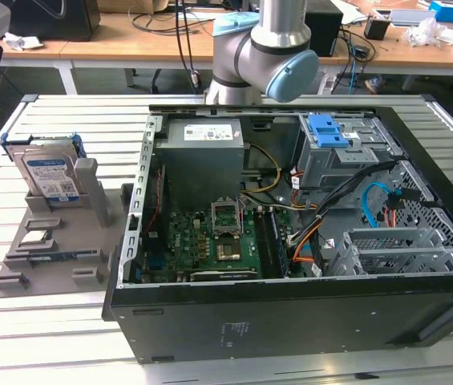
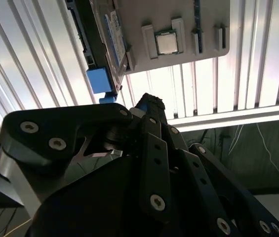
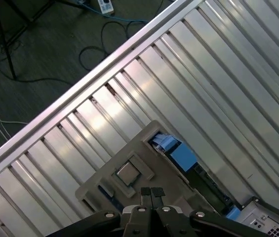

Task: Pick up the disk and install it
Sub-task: 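Pick up the disk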

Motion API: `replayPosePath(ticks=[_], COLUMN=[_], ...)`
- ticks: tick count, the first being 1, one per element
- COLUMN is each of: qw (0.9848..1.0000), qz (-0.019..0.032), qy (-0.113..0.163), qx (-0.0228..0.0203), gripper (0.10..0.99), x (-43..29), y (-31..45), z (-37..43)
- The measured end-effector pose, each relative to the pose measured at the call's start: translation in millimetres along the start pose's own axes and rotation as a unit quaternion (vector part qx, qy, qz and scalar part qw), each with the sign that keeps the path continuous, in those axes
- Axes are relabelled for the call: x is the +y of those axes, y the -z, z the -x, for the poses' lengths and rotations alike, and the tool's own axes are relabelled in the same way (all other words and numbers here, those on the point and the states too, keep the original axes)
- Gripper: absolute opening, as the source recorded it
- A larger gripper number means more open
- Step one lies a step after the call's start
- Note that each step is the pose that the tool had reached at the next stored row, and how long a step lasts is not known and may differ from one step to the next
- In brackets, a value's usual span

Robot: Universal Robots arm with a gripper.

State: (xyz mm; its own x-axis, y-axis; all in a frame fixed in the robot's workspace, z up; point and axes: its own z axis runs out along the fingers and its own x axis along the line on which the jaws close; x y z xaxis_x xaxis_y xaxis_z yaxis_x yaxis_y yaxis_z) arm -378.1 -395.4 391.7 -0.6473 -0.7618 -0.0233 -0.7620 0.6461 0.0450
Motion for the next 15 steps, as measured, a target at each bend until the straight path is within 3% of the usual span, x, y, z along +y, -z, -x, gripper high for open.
replayPosePath(ticks=[11, 15], qw=[0.9991, 0.9977], qz=[0.001, 0.0016], qy=[0.042, 0.067], qx=[0.0019, 0.003], gripper=[0.106, 0.106], x=[0.0, 0.0], y=[0.0, 0.0], z=[0.0, 0.0])
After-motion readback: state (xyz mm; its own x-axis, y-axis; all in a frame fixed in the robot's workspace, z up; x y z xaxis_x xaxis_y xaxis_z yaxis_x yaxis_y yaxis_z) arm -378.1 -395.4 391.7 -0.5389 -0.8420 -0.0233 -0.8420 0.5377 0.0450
